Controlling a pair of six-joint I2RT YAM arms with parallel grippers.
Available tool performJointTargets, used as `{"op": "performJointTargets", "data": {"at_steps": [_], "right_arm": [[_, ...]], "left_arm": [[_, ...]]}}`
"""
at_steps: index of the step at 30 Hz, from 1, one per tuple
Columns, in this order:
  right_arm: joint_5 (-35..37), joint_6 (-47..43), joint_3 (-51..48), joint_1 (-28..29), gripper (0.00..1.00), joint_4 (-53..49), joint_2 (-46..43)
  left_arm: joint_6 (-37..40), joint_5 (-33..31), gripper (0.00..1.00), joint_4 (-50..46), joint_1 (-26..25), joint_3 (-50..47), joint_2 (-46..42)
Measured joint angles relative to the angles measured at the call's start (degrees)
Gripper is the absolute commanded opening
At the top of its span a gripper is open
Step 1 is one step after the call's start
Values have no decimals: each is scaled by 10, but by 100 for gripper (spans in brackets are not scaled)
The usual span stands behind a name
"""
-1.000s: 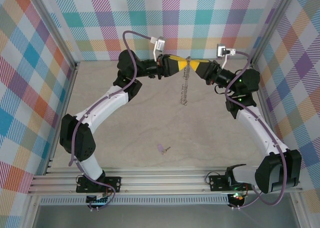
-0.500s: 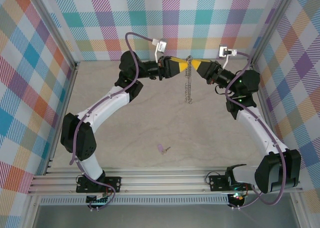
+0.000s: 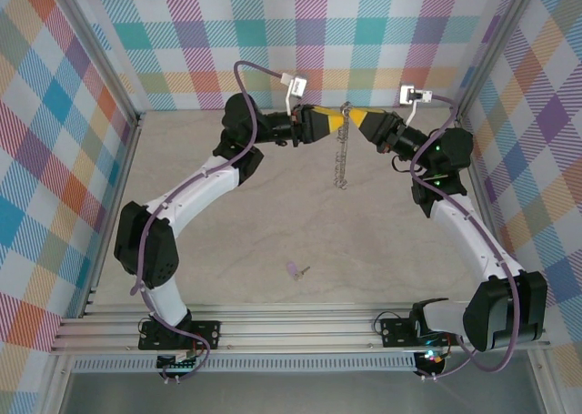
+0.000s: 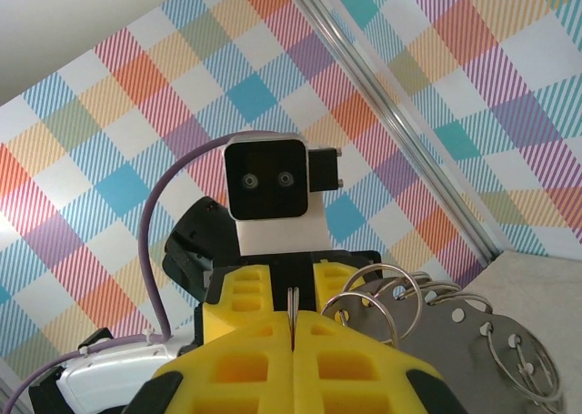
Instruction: Put the keys on the keyring
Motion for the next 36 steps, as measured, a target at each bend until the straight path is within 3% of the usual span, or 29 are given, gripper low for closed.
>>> {"op": "performJointTargets", "data": {"at_steps": [11,21,31,36], "right_arm": [[0,1,-8,0,0,2,-3],[0,1,-9,0,0,3,-4],[0,1,-14,-3,0,7,-8],[1,1,-15,-4,0,7,-11]], "left_arm": [[-28,-11,25,44,-5,0,7],[-64,-20,19,87,-6,6,30],[-77,-20,1,96,-10,14,36],[-77,-20,0,98,-12,18,37]]}}
